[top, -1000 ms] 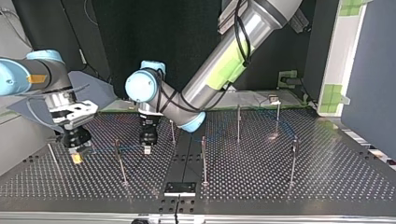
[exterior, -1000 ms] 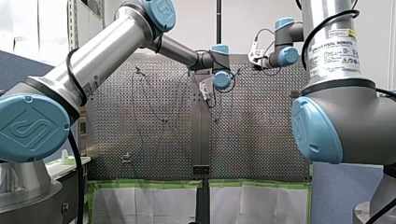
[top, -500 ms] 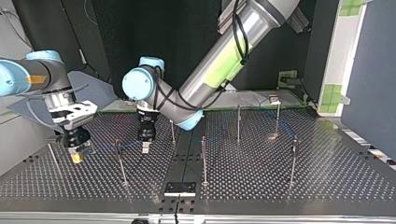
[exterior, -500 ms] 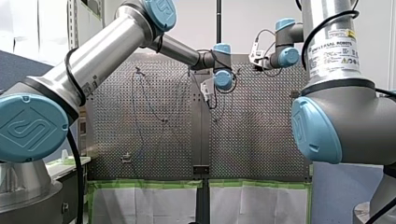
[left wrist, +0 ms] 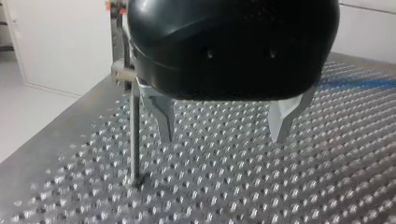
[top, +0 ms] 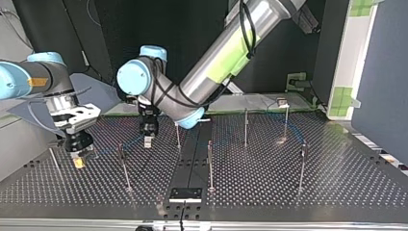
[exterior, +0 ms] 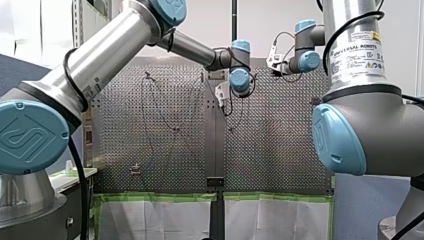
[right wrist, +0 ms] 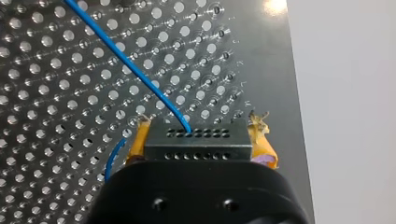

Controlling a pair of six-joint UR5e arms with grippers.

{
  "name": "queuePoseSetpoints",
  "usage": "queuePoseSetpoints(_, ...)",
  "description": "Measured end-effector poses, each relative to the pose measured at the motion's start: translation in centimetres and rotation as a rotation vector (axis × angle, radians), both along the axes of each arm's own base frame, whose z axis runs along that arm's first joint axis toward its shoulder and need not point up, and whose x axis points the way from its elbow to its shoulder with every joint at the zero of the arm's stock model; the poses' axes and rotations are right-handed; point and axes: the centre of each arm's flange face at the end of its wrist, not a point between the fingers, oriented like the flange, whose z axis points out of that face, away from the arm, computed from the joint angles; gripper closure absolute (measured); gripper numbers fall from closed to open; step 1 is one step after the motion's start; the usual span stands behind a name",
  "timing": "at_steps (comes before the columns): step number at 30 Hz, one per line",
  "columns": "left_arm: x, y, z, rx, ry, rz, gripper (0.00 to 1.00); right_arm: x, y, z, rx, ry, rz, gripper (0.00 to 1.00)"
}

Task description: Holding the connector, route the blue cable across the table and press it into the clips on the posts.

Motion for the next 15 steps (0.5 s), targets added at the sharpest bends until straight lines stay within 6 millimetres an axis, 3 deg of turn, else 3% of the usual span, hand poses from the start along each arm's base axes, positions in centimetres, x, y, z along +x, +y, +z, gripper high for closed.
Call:
queuePoseSetpoints(6, -2.8, -0.8, 1.5, -0.011, -0.026, -0.054, 0.0, 0.0, 0.0, 0.0, 0.0, 0.0, 0.0, 1.0)
queuePoseSetpoints(15, -8.6, -2.4, 4.3, -0.122, -0.069, -0.104, 0.0, -0.1, -0.1, -0.1, 0.001, 0.002, -0.002, 1.0)
